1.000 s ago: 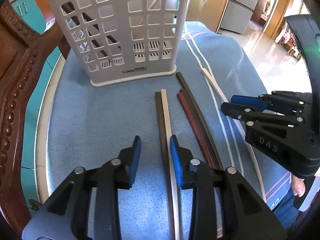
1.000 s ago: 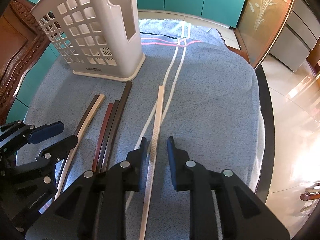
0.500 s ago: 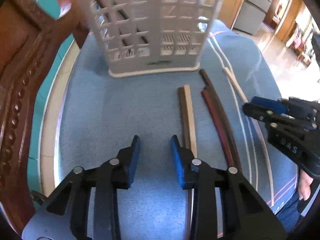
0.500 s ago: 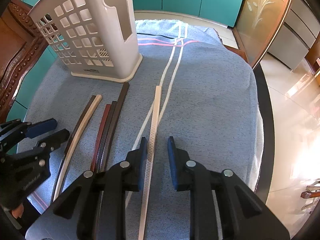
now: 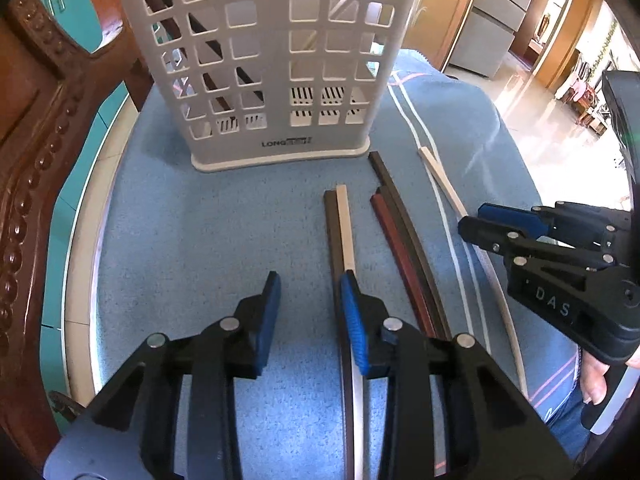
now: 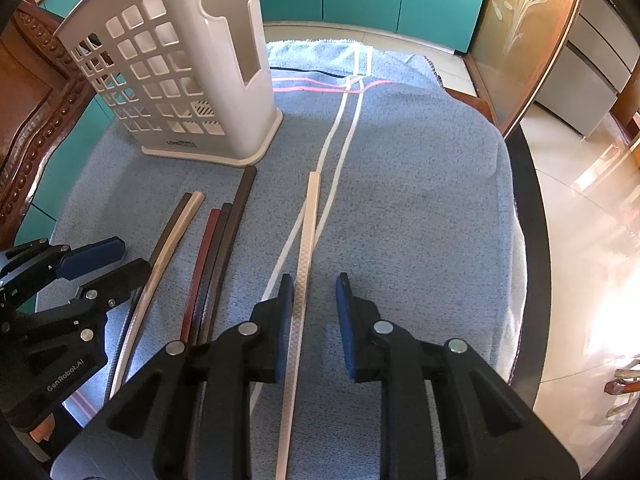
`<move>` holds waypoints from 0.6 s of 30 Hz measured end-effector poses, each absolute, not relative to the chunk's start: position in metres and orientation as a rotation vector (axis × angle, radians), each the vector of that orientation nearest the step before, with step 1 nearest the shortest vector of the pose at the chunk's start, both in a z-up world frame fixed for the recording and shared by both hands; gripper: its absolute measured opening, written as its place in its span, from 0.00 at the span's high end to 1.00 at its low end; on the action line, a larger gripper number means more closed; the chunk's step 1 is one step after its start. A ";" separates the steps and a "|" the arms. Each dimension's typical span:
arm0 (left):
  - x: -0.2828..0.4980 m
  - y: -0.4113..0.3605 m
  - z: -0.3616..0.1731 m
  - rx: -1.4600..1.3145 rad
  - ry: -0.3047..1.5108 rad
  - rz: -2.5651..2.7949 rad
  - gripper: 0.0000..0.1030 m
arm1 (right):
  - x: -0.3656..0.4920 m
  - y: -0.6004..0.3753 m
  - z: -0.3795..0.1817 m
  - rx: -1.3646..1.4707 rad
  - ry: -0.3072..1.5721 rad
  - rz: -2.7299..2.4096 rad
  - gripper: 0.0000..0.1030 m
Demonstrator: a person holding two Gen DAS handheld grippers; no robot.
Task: Organize utensils
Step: 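Move both open grippers back down over the chopsticks on the cloth, then close the left gripper on a dark brown chopstick while the right closes on a pale chopstick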
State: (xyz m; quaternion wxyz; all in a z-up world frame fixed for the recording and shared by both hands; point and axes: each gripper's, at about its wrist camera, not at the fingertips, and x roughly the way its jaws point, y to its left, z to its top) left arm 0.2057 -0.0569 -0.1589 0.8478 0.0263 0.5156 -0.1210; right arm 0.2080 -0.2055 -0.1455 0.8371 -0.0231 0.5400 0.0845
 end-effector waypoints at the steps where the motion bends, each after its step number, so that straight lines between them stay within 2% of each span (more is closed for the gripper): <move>1: 0.204 -0.057 -0.159 0.056 1.085 -0.255 0.68 | 0.208 -0.206 -0.146 -0.048 1.143 0.179 0.78; 8: 0.198 -0.064 -0.165 0.038 1.105 -0.307 0.69 | 0.208 -0.204 -0.146 -0.052 1.142 0.177 0.78; 9: 0.198 -0.067 -0.166 0.050 1.101 -0.299 0.70 | 0.208 -0.203 -0.146 -0.052 1.142 0.177 0.78; 11: 0.199 -0.069 -0.166 0.061 1.096 -0.277 0.85 | 0.208 -0.203 -0.146 -0.052 1.141 0.177 0.78; 18: 0.200 -0.046 -0.149 -0.068 1.048 -0.288 0.87 | 0.208 -0.204 -0.147 -0.048 1.142 0.176 0.77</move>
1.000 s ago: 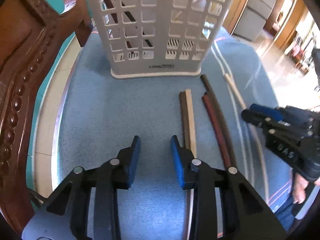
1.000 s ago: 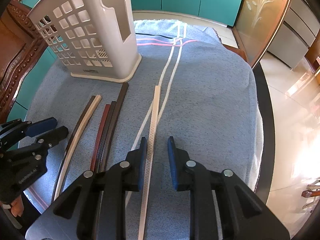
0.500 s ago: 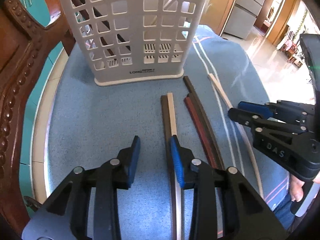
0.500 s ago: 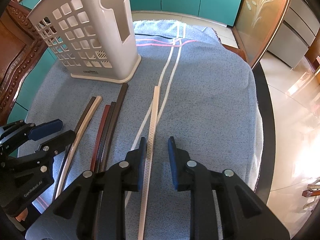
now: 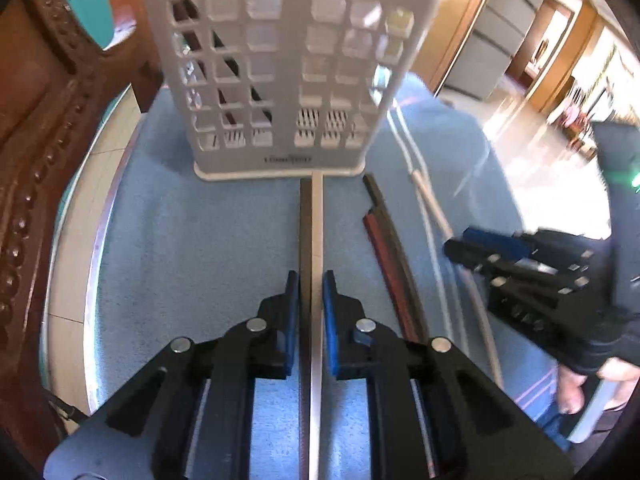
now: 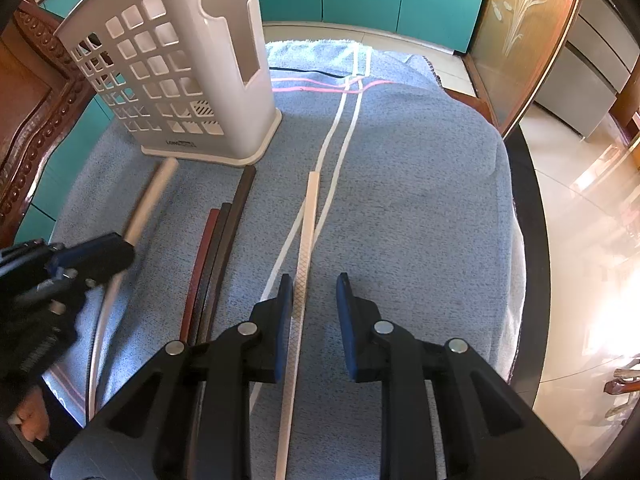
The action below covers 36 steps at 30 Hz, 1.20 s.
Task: Organize utensils
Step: 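Close the left gripper on a dark brown chopstick while the right closes on a pale chopstick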
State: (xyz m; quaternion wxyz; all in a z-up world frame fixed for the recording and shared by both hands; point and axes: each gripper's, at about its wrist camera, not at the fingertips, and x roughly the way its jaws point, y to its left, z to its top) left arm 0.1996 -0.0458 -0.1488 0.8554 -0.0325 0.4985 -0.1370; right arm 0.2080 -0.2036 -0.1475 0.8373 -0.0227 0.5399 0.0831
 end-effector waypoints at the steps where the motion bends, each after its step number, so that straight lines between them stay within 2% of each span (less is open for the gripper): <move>1: 0.199 -0.044 -0.146 -0.085 1.044 -0.299 0.87 | 0.208 -0.203 -0.148 -0.048 1.143 0.176 0.77; 5: 0.198 -0.041 -0.142 -0.079 1.019 -0.282 0.87 | 0.208 -0.204 -0.147 -0.051 1.141 0.176 0.74; 14: 0.213 -0.043 -0.166 -0.025 1.088 -0.199 0.87 | 0.204 -0.197 -0.147 -0.073 1.130 0.171 0.74; 20: 0.220 -0.043 -0.170 -0.008 1.083 -0.153 0.77 | 0.201 -0.186 -0.146 -0.106 1.100 0.181 0.74; 28: 0.224 -0.051 -0.167 0.020 1.076 -0.136 0.69 | 0.204 -0.173 -0.148 -0.124 1.070 0.166 0.74; 29: 0.225 -0.052 -0.167 0.021 1.076 -0.136 0.69 | 0.204 -0.171 -0.148 -0.132 1.068 0.165 0.80; 30: 0.225 -0.052 -0.167 0.024 1.075 -0.134 0.68 | 0.205 -0.169 -0.148 -0.134 1.072 0.163 0.91; 36: 0.225 -0.055 -0.166 0.023 1.074 -0.125 0.65 | 0.201 -0.166 -0.142 -0.094 1.164 0.199 0.94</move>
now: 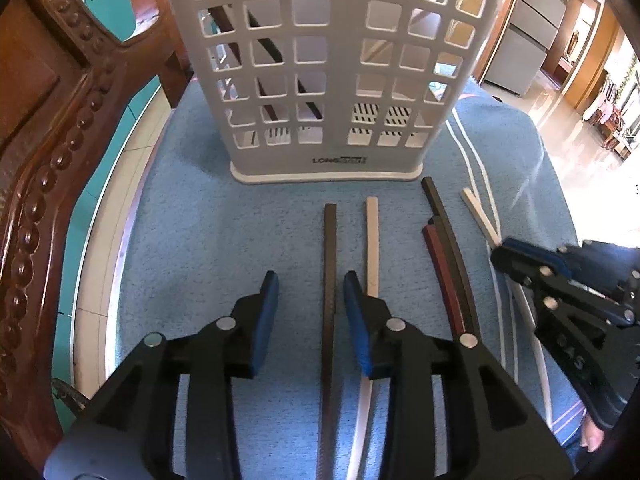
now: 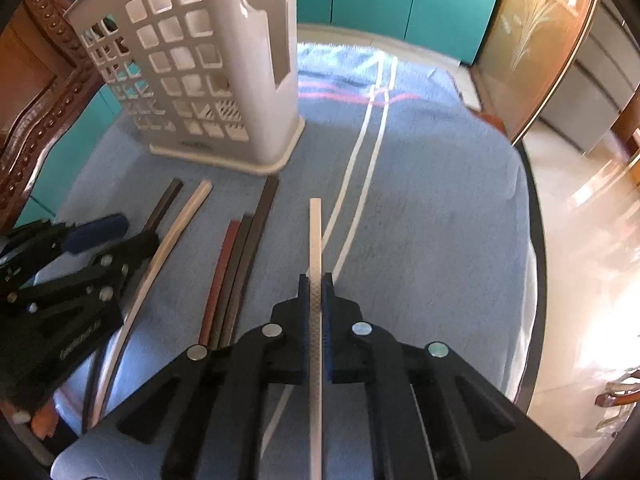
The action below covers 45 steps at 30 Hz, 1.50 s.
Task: Organize utensils
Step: 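Close the left gripper on a dark brown chopstick while the right closes on a pale chopstick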
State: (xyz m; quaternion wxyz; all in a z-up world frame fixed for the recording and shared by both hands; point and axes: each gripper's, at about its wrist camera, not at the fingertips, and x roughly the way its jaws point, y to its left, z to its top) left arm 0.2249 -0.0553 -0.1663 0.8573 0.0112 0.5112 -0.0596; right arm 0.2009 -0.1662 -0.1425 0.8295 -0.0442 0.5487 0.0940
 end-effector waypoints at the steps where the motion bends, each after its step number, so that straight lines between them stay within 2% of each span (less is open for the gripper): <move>1: 0.225 -0.054 -0.167 0.021 1.075 -0.122 0.65 | 0.198 -0.165 -0.141 -0.101 1.186 0.218 0.94; 7: 0.227 -0.049 -0.169 0.020 1.076 -0.114 0.62 | 0.181 -0.154 -0.129 -0.129 1.104 0.254 0.93; 15: 0.232 -0.065 -0.169 0.041 1.069 -0.113 0.60 | 0.186 -0.158 -0.138 -0.139 1.122 0.177 0.88; 22: 0.233 -0.069 -0.170 0.045 1.072 -0.113 0.59 | 0.184 -0.173 -0.129 -0.081 1.066 0.182 0.86; 24: 0.233 -0.070 -0.170 0.043 1.072 -0.114 0.59 | 0.182 -0.174 -0.123 -0.077 1.048 0.209 0.78; 27: 0.232 -0.069 -0.170 0.044 1.071 -0.113 0.59 | 0.182 -0.166 -0.128 -0.111 1.065 0.222 0.73; 32: 0.231 -0.065 -0.172 0.044 1.070 -0.114 0.58 | 0.178 -0.159 -0.139 -0.139 1.100 0.212 0.73; 35: 0.231 -0.064 -0.172 0.045 1.070 -0.115 0.58 | 0.179 -0.161 -0.138 -0.126 1.113 0.219 0.93; 42: 0.230 -0.060 -0.172 0.037 1.072 -0.115 0.58 | 0.203 -0.191 -0.133 -0.035 1.121 0.215 0.93; 45: 0.230 -0.059 -0.171 0.033 1.074 -0.112 0.58 | 0.208 -0.202 -0.130 0.001 1.115 0.211 0.91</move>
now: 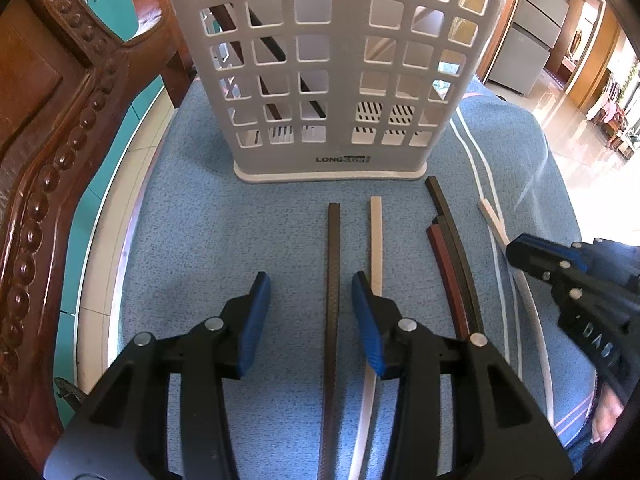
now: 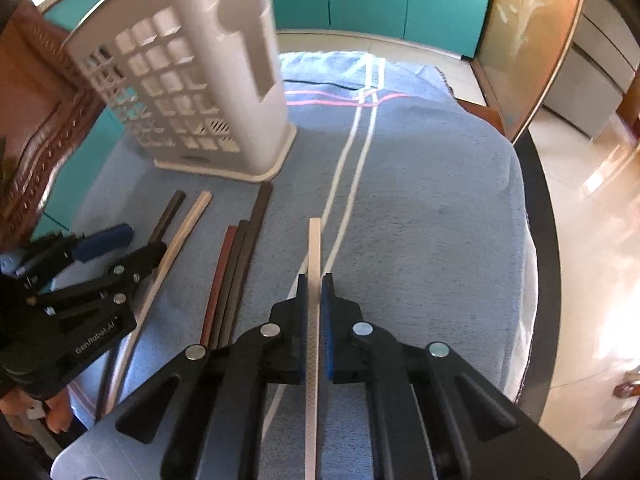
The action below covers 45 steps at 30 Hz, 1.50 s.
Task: Organize utensils
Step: 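Close the left gripper on a dark brown chopstick while the right closes on a pale chopstick, then lift both chopsticks into the white caddy and open both grippers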
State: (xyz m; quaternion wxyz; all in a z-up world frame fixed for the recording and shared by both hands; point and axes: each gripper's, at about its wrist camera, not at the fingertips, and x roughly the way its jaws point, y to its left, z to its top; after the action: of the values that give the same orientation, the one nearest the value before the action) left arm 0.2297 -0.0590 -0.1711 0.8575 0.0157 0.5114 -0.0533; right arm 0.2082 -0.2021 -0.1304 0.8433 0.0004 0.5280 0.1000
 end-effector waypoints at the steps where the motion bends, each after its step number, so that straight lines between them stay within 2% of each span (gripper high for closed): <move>1: 0.230 -0.059 -0.171 0.033 1.075 -0.112 0.57 | 0.209 -0.202 -0.130 -0.001 1.116 0.210 0.89; 6: 0.232 -0.061 -0.170 0.031 1.075 -0.112 0.55 | 0.206 -0.188 -0.138 -0.052 1.124 0.222 0.79; 14: 0.237 -0.063 -0.166 0.020 1.081 -0.133 0.55 | 0.207 -0.180 -0.142 -0.105 1.123 0.187 0.78; 19: 0.243 -0.060 -0.166 0.024 1.083 -0.119 0.57 | 0.199 -0.172 -0.145 -0.131 1.118 0.183 0.72; 23: 0.244 -0.063 -0.165 0.045 1.068 -0.109 0.58 | 0.193 -0.168 -0.148 -0.145 1.103 0.178 0.72; 24: 0.244 -0.065 -0.165 0.054 1.062 -0.113 0.64 | 0.190 -0.165 -0.148 -0.145 1.099 0.183 0.79; 26: 0.243 -0.070 -0.163 0.066 1.054 -0.128 0.82 | 0.186 -0.161 -0.149 -0.142 1.095 0.211 0.94; 27: 0.243 -0.073 -0.163 0.074 1.051 -0.132 0.92 | 0.184 -0.158 -0.148 -0.132 1.093 0.226 0.94; 30: 0.244 -0.075 -0.158 0.052 1.028 -0.140 0.93 | 0.176 -0.158 -0.138 -0.128 1.037 0.247 0.94; 34: 0.229 -0.064 -0.121 -0.004 0.907 -0.169 0.93 | 0.155 -0.171 -0.091 -0.060 0.899 0.307 0.94; 45: 0.141 -0.013 0.047 -0.117 0.480 -0.288 0.93 | 0.087 -0.202 0.063 0.076 0.530 0.511 0.94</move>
State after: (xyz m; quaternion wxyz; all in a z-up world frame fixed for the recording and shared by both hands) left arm 0.1412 -0.0125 0.0465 0.9594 -0.0578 0.2366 -0.1420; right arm 0.0869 -0.2024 0.0633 0.9323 0.0370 0.2590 0.2495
